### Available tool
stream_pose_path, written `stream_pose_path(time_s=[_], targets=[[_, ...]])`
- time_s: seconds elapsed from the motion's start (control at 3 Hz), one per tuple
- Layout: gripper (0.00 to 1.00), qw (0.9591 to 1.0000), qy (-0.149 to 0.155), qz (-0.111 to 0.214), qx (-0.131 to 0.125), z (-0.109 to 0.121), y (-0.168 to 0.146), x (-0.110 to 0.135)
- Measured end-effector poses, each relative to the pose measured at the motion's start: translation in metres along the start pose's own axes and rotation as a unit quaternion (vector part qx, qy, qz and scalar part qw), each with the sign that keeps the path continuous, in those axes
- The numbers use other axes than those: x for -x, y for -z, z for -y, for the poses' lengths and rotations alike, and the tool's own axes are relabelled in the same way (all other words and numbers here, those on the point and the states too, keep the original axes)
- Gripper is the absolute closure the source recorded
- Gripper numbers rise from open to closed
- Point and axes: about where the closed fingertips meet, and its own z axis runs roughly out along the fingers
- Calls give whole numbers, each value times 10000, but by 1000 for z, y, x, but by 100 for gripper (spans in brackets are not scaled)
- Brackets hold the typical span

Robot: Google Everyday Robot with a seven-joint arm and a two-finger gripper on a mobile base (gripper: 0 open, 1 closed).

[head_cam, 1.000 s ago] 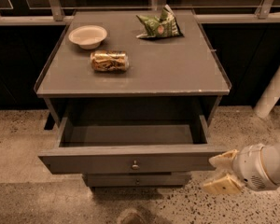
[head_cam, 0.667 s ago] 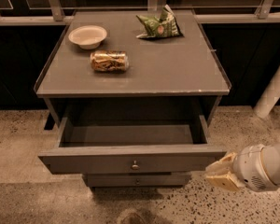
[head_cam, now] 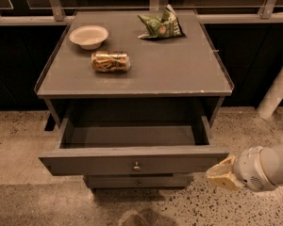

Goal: Close top drawer

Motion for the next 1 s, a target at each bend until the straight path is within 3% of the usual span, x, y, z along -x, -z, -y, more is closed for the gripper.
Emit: stream_pose_path(time_s=[0.67,1.0], targets=[[100,9997,-97,243,-25,62,-50,-28],[100,9990,-95,348,-265,87,-68,-34]])
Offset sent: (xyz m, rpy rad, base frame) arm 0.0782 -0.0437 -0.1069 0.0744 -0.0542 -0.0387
